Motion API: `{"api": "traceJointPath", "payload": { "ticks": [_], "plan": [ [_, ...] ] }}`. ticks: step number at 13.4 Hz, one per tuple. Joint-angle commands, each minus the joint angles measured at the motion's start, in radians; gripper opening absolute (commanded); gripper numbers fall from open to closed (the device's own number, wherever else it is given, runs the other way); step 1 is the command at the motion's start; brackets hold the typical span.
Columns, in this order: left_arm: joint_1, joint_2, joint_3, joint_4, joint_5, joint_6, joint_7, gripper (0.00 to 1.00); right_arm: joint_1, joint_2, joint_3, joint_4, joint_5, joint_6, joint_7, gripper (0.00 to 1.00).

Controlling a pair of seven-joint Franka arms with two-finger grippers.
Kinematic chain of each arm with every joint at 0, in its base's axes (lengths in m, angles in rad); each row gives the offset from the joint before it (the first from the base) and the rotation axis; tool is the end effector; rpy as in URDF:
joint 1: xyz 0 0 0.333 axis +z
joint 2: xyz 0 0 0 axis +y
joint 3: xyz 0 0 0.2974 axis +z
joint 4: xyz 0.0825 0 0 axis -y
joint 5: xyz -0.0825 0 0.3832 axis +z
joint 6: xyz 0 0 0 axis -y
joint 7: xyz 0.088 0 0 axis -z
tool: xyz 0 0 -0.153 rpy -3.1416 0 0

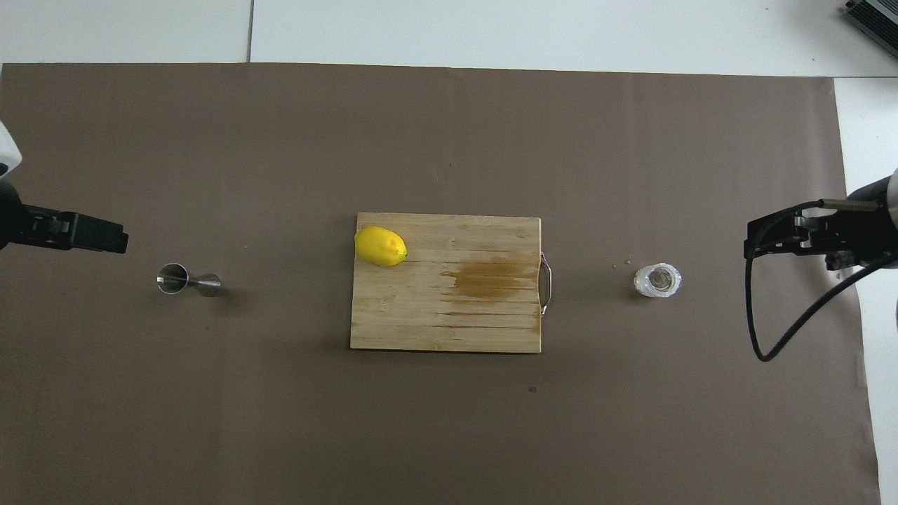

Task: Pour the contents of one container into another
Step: 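Move the left gripper toward the small metal cup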

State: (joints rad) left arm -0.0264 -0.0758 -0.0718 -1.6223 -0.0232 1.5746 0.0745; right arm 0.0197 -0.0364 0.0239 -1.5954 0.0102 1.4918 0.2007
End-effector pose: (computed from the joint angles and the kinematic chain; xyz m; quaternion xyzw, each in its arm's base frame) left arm 0.5301 -0.0570 0.5770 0.9961 -0.0863 0.0138 0.0091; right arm 0.5308 0.0250 0.5617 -0.9964 0.0782 0.0339 0.0005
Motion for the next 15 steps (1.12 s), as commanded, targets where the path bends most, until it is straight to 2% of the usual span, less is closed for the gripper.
{"api": "traceJointPath", "payload": {
  "ticks": [1,8,12,15],
  "plan": [
    [-0.003,-0.024,0.004,-0.021,-0.003,-0.007,-0.001,1.00,-0.006,-0.013,-0.005,-0.011,0.024,-0.004,-0.029,1.00],
    [-0.001,-0.025,0.012,-0.028,-0.007,-0.025,-0.030,1.00,-0.006,-0.013,-0.005,-0.011,0.024,-0.004,-0.029,1.00],
    [0.022,-0.045,0.010,-0.088,-0.007,0.024,-0.239,1.00,-0.006,-0.013,-0.005,-0.011,0.024,-0.004,-0.029,1.00],
    [0.035,-0.056,0.012,-0.180,-0.007,0.086,-0.448,1.00,-0.006,-0.013,-0.005,-0.011,0.024,-0.004,-0.029,1.00]
  ]
}}
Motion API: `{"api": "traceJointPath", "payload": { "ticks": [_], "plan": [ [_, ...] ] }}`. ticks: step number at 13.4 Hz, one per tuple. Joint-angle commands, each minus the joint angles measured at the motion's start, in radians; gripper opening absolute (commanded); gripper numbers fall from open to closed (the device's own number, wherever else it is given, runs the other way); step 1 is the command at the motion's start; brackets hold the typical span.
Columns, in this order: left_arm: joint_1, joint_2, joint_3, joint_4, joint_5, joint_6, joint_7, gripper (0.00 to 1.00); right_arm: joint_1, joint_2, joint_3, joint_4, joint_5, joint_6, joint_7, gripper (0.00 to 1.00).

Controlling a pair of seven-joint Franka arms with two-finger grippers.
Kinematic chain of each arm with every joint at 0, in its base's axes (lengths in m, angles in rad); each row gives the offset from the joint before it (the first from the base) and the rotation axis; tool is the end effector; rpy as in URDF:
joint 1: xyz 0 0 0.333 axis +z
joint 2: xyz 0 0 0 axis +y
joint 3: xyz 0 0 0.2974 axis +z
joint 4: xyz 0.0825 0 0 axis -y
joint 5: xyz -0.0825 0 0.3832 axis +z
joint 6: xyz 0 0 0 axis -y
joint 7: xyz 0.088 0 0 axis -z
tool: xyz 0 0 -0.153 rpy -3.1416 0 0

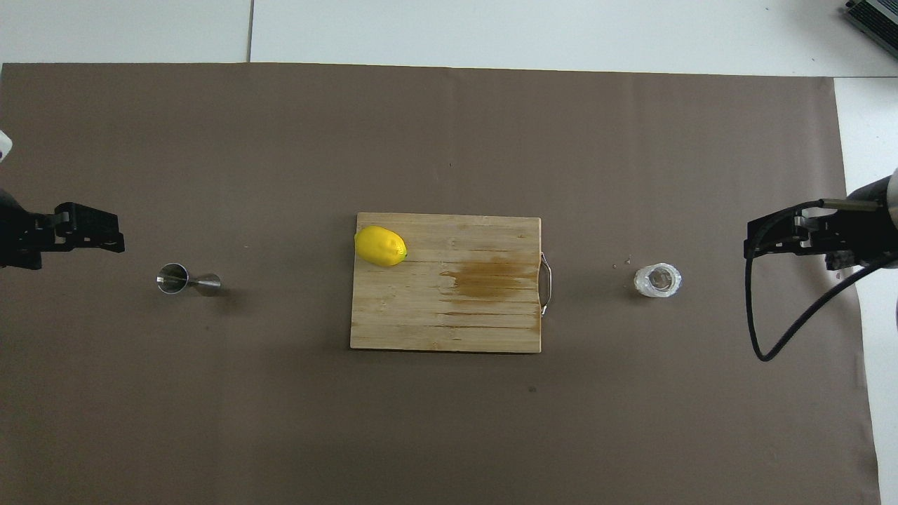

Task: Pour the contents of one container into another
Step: 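Move the left gripper toward the small metal cup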

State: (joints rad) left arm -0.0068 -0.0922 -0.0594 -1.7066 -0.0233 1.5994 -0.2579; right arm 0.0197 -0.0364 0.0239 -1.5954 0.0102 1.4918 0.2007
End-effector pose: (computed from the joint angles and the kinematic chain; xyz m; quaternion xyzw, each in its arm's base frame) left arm 0.5255 -0.0394 0.5481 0.9953 0.0963 -0.0089 0.0076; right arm 0.5308 0.0250 0.5617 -0.9964 0.0782 0.0339 0.0005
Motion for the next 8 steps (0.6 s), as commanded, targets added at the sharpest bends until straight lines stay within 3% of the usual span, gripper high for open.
{"api": "traceJointPath", "payload": {
  "ticks": [1,6,8],
  "plan": [
    [0.027,-0.031,0.000,-0.110,-0.007,0.089,-0.195,1.00,-0.006,-0.013,-0.005,-0.011,0.024,-0.004,-0.029,1.00],
    [0.060,-0.017,-0.002,-0.261,-0.007,0.267,-0.550,1.00,-0.006,-0.013,-0.005,-0.011,0.024,-0.004,-0.029,1.00],
    [0.057,0.029,-0.003,-0.277,-0.007,0.327,-0.718,1.00,-0.006,-0.013,-0.005,-0.011,0.024,-0.004,-0.029,1.00]
  ]
}}
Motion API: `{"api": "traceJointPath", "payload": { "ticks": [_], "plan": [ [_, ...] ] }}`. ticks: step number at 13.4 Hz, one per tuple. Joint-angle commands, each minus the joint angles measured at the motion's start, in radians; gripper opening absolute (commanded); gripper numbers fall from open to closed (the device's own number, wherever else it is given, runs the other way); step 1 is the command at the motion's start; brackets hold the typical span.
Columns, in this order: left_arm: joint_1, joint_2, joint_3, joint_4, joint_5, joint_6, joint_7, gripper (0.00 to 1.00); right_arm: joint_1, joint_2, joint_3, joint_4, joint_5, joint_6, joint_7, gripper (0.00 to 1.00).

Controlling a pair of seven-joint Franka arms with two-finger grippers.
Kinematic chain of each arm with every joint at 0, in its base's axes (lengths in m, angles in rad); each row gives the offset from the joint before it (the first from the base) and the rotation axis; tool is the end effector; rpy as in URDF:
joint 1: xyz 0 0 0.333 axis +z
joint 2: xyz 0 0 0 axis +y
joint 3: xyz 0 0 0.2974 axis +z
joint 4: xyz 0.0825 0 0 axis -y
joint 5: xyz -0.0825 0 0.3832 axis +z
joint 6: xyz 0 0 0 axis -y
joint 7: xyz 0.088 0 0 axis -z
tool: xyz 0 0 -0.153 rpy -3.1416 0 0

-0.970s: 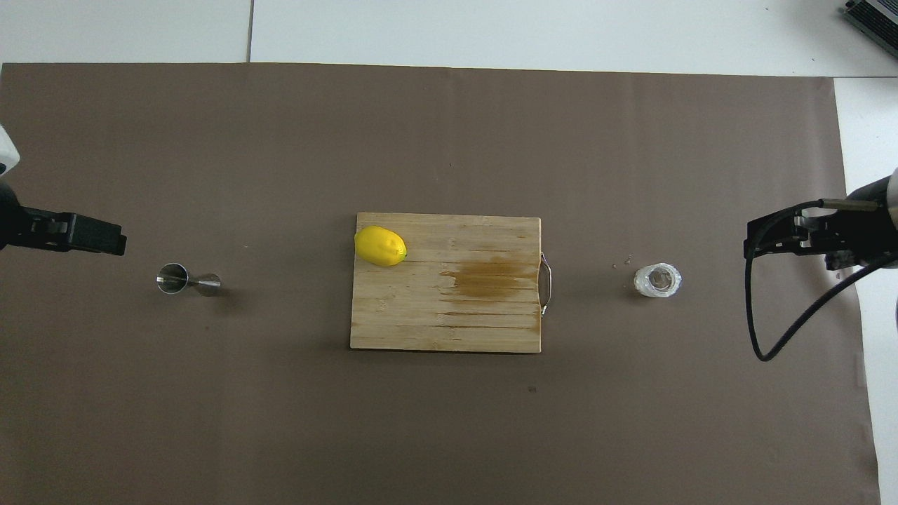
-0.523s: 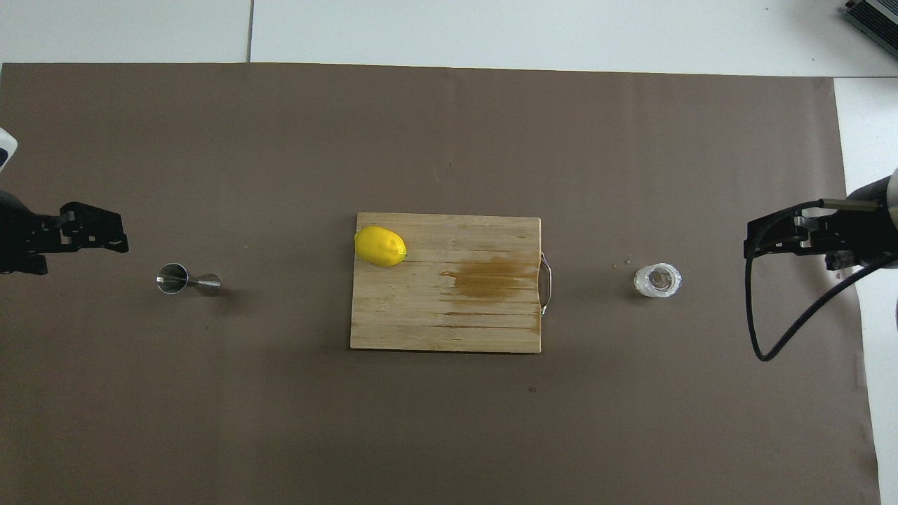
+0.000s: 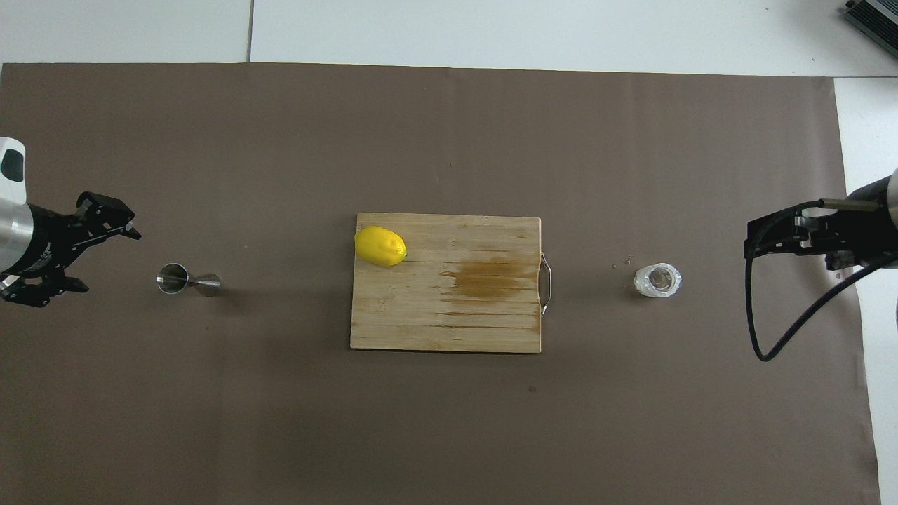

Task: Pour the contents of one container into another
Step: 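Move the left gripper toward the small metal cup, then close the left gripper around the small metal cup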

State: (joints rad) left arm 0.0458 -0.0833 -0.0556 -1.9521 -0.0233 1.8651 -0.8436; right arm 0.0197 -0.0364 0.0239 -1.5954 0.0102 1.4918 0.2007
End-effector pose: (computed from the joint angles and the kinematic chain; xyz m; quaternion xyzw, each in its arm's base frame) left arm 0.5354 -0.0085 0.4492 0.9129 0.4081 -0.0054 0.0073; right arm 0.5308 0.0250 0.5617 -0.9964 0.0782 0.0339 0.0005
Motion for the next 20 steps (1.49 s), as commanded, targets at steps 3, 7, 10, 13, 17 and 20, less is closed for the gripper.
{"api": "traceJointPath", "payload": {
  "ticks": [3,7,10,13,17,20],
  "plan": [
    [0.005,0.066,-0.007,-0.069,-0.007,0.130,-0.219,1.00,-0.006,-0.014,-0.005,-0.011,0.024,-0.004,-0.029,1.00],
    [0.008,0.063,-0.007,-0.194,-0.012,0.244,-0.266,1.00,-0.006,-0.013,-0.005,-0.011,0.024,-0.004,-0.029,1.00],
    [0.019,0.068,-0.007,-0.211,-0.079,0.243,-0.264,1.00,-0.006,-0.013,-0.005,-0.011,0.024,-0.004,-0.029,1.00],
    [0.022,0.080,-0.007,-0.211,-0.138,0.246,-0.261,1.00,-0.007,-0.013,-0.005,-0.011,0.024,-0.004,-0.029,1.00],
    [0.040,0.109,-0.007,-0.208,-0.165,0.246,-0.258,1.00,-0.006,-0.014,-0.005,-0.011,0.024,-0.004,-0.029,1.00],
    [0.043,0.109,-0.007,-0.211,-0.175,0.246,-0.250,1.00,-0.006,-0.013,-0.005,-0.011,0.024,-0.004,-0.029,1.00]
  ]
}}
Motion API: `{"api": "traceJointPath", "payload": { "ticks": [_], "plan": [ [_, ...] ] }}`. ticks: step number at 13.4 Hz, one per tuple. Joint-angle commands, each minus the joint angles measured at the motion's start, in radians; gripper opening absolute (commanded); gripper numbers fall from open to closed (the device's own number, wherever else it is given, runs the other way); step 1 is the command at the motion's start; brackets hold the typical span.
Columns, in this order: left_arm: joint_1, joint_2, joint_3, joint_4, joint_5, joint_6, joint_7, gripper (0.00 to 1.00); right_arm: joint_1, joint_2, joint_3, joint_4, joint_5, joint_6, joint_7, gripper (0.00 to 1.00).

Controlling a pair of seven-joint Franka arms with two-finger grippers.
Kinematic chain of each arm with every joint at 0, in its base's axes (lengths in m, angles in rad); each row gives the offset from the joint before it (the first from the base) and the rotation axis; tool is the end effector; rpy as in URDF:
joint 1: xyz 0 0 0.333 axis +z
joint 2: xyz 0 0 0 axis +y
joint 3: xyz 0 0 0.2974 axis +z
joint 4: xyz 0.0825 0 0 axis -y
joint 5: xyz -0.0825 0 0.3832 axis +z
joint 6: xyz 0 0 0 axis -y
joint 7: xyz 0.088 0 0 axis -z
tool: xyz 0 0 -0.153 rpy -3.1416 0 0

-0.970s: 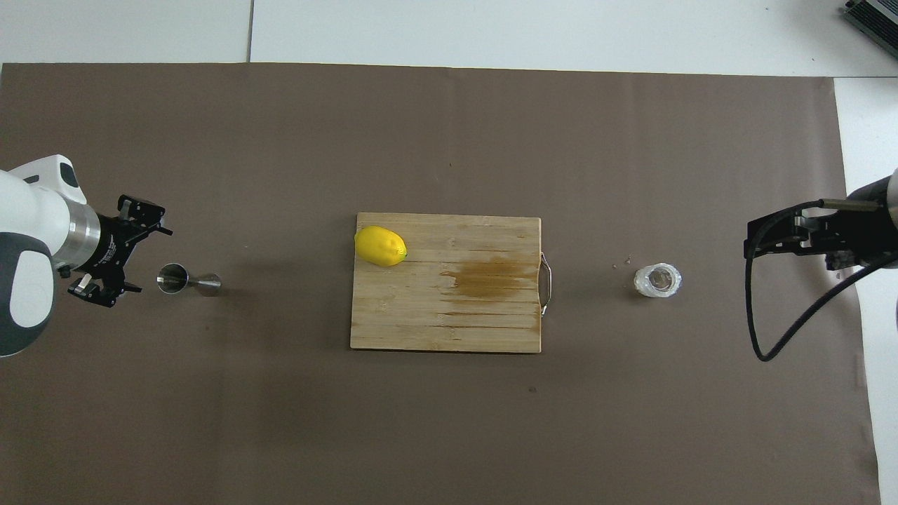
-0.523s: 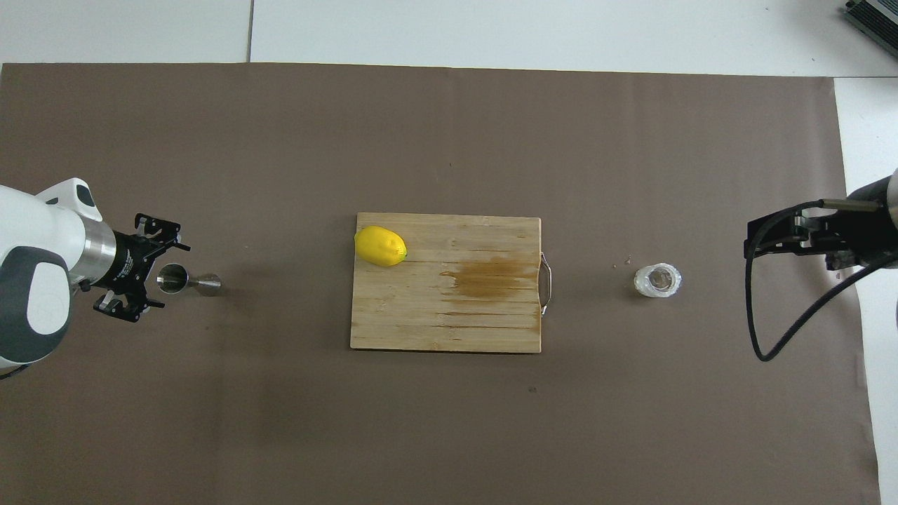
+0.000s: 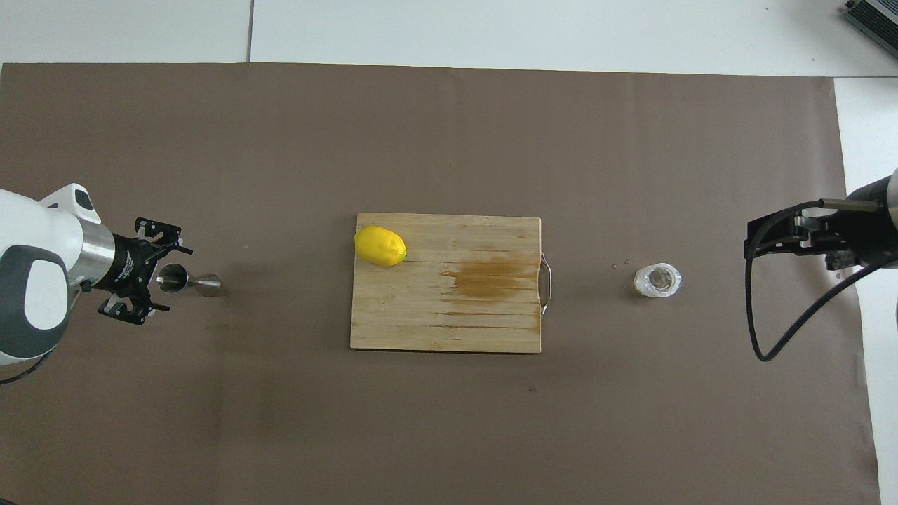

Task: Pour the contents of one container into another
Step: 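Close the left gripper around the small metal cup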

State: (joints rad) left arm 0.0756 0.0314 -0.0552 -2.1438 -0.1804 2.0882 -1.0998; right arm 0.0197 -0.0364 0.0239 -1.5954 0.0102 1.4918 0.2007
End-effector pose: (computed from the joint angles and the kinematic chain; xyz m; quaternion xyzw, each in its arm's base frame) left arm 0.5294 -0.0053 0.3190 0.8175 0.5691 -0.0768 0.0439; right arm 0.5308 0.0250 0.5617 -0.9964 0.0782 0.0339 0.0005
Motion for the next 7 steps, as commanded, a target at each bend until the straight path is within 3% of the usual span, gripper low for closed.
{"api": "traceJointPath", "payload": {
  "ticks": [1,5,7],
  "plan": [
    [0.015,-0.005,-0.008,-0.019,-0.019,0.023,0.008,1.00,-0.006,-0.013,-0.005,-0.011,0.024,-0.004,-0.029,1.00],
    [0.012,-0.004,-0.008,-0.022,-0.045,0.041,0.011,1.00,-0.006,-0.013,-0.005,-0.011,0.024,-0.004,-0.029,1.00],
    [0.013,-0.004,-0.008,-0.022,-0.047,0.042,0.023,0.95,-0.006,-0.013,-0.005,-0.011,0.024,-0.004,-0.029,1.00]
  ]
}}
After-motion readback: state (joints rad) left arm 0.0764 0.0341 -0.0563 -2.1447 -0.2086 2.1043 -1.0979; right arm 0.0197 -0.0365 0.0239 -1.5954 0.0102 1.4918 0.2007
